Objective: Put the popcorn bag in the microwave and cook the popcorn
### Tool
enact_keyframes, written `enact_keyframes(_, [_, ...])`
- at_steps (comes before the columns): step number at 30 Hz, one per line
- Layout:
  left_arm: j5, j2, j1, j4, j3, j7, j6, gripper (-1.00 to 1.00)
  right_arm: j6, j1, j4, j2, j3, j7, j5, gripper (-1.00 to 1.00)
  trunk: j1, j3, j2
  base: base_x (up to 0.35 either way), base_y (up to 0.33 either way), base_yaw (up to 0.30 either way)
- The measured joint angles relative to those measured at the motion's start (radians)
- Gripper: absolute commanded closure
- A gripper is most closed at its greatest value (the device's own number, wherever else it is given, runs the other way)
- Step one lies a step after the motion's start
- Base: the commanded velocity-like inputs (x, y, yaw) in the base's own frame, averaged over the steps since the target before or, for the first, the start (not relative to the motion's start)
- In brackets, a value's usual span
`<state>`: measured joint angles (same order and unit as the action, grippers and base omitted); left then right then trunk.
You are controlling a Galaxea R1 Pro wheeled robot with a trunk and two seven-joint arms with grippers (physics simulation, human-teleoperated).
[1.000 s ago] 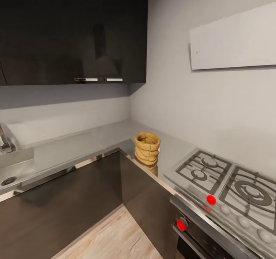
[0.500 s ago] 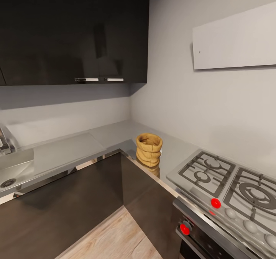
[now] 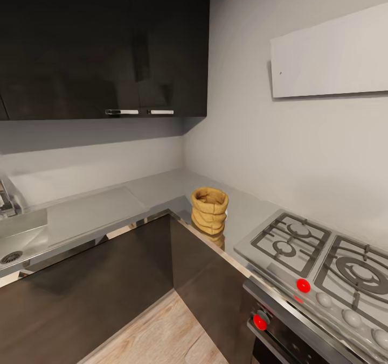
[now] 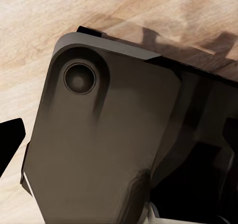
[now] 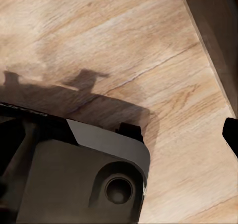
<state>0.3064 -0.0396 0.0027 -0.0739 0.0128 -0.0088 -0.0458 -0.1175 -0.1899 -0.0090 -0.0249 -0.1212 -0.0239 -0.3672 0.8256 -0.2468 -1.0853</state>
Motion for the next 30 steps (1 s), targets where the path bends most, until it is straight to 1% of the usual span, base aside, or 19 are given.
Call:
enact_keyframes(1, [0.0,0.0,0.0,0.0,0.0,0.0,0.0,-1.0,0.009,0.0,-0.024,-0.016,0.012,-0.001,-0.028,-1.0,0.0,0.0,0.0,0.0,0.0,0.0])
enact_keyframes(2, [0.0,0.0,0.0,0.0,0.0,0.0,0.0,-1.0,0.042,0.0,-0.067,-0.033,0.029,-0.003,-0.073,-1.0,0.0,0.0,0.0,0.0,0.0,0.0])
enact_keyframes(3, [0.0,0.0,0.0,0.0,0.0,0.0,0.0,-1.0,0.076,0.0,-0.097,-0.041,0.037,-0.006,-0.098,-1.0,0.0,0.0,0.0,0.0,0.0,0.0])
enact_keyframes(4, [0.0,0.0,0.0,0.0,0.0,0.0,0.0,-1.0,0.129,0.0,-0.142,-0.052,0.043,-0.01,-0.119,-1.0,0.0,0.0,0.0,0.0,0.0,0.0])
enact_keyframes(6, [0.0,0.0,0.0,0.0,-0.001,0.0,0.0,-1.0,0.225,-0.001,-0.245,-0.08,0.049,-0.03,-0.138,-1.0,0.0,0.0,0.0,0.0,0.0,0.0])
enact_keyframes(8, [0.0,0.0,0.0,0.0,-0.001,0.0,0.0,-1.0,0.286,-0.001,-0.304,-0.091,0.052,-0.062,-0.144,-1.0,0.0,0.0,0.0,0.0,0.0,0.0])
enact_keyframes(10, [0.0,0.0,0.0,0.0,-0.001,0.0,0.001,-1.0,0.353,0.0,-0.387,-0.107,0.053,-0.129,-0.148,-1.0,0.0,0.0,0.0,0.0,0.0,0.0])
enact_keyframes(12, [0.0,0.0,0.0,0.001,-0.001,0.0,0.001,-1.0,0.441,-0.001,-0.529,-0.141,0.055,-0.187,-0.149,-1.0,0.0,0.0,0.0,0.0,0.0,0.0])
enact_keyframes(13, [0.0,0.0,0.0,0.001,-0.002,0.0,0.001,-1.0,0.483,0.0,-0.587,-0.148,0.056,-0.196,-0.149,-1.0,0.0,0.0,0.0,0.0,0.0,0.0])
enact_keyframes(14, [0.0,0.0,0.0,0.001,-0.001,0.0,0.001,-1.0,0.554,-0.001,-0.672,-0.148,0.063,-0.206,-0.148,-1.0,0.0,0.0,0.0,0.0,0.0,0.0])
enact_keyframes(15, [0.0,0.0,0.0,0.001,-0.002,0.0,0.001,-1.0,0.623,-0.001,-0.761,-0.149,0.088,-0.222,-0.145,-1.0,0.0,0.0,0.0,0.0,0.0,0.0])
enact_keyframes(18, [-0.002,-0.001,0.0,0.001,-0.002,0.0,0.001,-1.0,0.722,0.0,-0.947,-0.149,0.161,-0.3,-0.139,-1.0,0.0,0.0,0.0,0.0,0.0,0.0])
enact_keyframes(20, [-0.003,-0.001,0.0,0.001,-0.003,0.0,0.001,-1.0,0.763,0.0,-1.028,-0.149,0.176,-0.338,-0.139,-1.0,0.0,0.0,0.0,0.0,0.0,0.0])
enact_keyframes(23, [-0.004,-0.002,0.0,0.001,-0.003,0.0,0.001,-1.0,0.886,0.0,-1.155,-0.149,0.192,-0.426,-0.137,-1.0,0.0,0.0,0.0,0.0,0.0,0.0])
enact_keyframes(24, [-0.005,-0.002,0.0,0.001,-0.003,0.0,0.001,-1.0,0.924,-0.021,-1.172,-0.149,0.193,-0.449,-0.136,-1.0,0.0,0.0,0.0,0.0,0.0,0.0])
enact_keyframes(26, [-0.006,-0.002,0.0,0.002,-0.003,0.0,0.001,-1.0,1.004,-0.1,-1.202,-0.149,0.194,-0.467,-0.136,-1.0,0.0,0.0,0.0,0.0,0.0,0.0])
enact_keyframes(27, [-0.006,-0.002,0.0,0.002,-0.003,0.0,0.001,-1.0,1.052,-0.153,-1.22,-0.149,0.193,-0.472,-0.136,-1.0,0.0,0.0,0.0,0.0,0.0,0.0])
enact_keyframes(28, [-0.006,-0.002,0.0,0.001,-0.004,0.0,0.001,-1.0,1.11,-0.235,-1.244,-0.149,0.193,-0.474,-0.128,-1.0,0.0,0.0,0.0,0.0,0.0,0.0])
enact_keyframes(30, [-0.007,-0.002,-0.001,0.001,-0.004,0.0,0.001,-1.0,1.161,-0.342,-1.262,-0.149,0.193,-0.472,-0.096,-1.0,0.0,0.0,0.0,0.0,0.0,0.0])
